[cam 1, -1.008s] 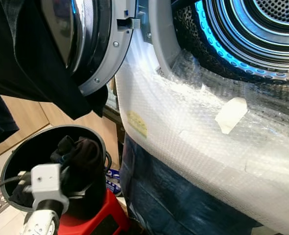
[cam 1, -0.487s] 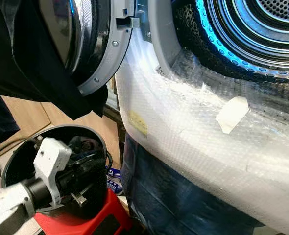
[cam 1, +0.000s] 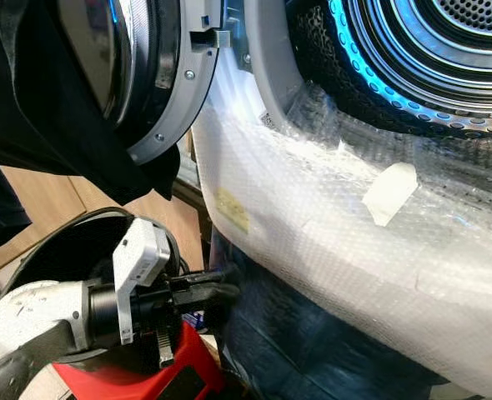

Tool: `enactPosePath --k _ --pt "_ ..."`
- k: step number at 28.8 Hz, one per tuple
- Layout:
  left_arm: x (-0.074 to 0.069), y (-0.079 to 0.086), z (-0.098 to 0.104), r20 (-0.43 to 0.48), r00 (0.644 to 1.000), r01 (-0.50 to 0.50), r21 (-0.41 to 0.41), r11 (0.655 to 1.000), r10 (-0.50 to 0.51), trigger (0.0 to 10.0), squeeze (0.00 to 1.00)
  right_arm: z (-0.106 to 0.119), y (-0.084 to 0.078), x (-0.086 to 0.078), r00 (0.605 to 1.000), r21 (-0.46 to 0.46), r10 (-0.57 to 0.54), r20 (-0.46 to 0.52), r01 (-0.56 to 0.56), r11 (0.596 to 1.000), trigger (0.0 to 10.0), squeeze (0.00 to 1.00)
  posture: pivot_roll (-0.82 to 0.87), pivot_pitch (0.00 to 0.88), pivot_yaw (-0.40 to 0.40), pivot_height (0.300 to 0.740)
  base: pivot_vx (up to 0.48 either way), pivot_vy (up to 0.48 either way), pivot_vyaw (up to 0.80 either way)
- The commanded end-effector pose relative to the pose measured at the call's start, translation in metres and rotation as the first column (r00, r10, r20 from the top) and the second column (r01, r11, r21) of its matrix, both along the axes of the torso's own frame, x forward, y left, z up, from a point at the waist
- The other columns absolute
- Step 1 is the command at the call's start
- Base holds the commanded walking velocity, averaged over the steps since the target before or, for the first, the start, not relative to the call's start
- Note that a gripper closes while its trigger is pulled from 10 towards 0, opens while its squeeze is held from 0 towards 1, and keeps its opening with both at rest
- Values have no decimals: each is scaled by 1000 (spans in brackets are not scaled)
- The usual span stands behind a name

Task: Clothes washing

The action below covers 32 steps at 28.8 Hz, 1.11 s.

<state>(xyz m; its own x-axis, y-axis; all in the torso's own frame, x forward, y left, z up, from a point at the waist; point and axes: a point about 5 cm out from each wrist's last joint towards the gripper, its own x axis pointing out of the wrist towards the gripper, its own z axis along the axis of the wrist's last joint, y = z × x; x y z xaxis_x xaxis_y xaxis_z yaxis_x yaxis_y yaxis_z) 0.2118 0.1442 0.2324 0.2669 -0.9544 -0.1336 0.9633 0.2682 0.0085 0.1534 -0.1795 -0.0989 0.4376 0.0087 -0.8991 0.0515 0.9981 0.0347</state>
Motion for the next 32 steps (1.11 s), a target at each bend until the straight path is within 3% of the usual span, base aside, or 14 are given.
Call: enactPosePath --k 1,3,14,25,29,32 --pt "-4 -5 0 -11 997 71 -7 997 -71 0 0 -2 1 -5 1000 7 -18 -14 18 1000 10000 0 168 111 -7 740 0 0 0" --pt "-7 -9 -9 -55 988 146 -11 989 -146 0 0 -2 2 -4 1000 6 -9 -10 9 1000 10000 0 149 105 -6 740 0 0 0" --pt "0 -40 -25 -117 953 263 -128 956 -278 0 0 -3 -2 -8 1000 -1 -13 -16 13 1000 10000 0 133 90 -17 740 0 0 0" --pt "8 -52 -53 -187 951 216 -176 960 -248 0 0 -2 -4 -5 1000 -5 -26 -4 26 1000 10000 0 117 113 -32 740 0 0 0" --pt "6 -45 -73 -247 948 170 -136 976 -200 0 0 -1 -7 -6 1000 -11 -29 8 29 1000 10000 0 115 117 -32 740 0 0 0" --pt "8 -44 -80 -250 957 122 -103 987 -144 0 0 2 -15 -1 998 -50 44 42 -42 998 10000 0 118 118 -31 740 0 0 0"
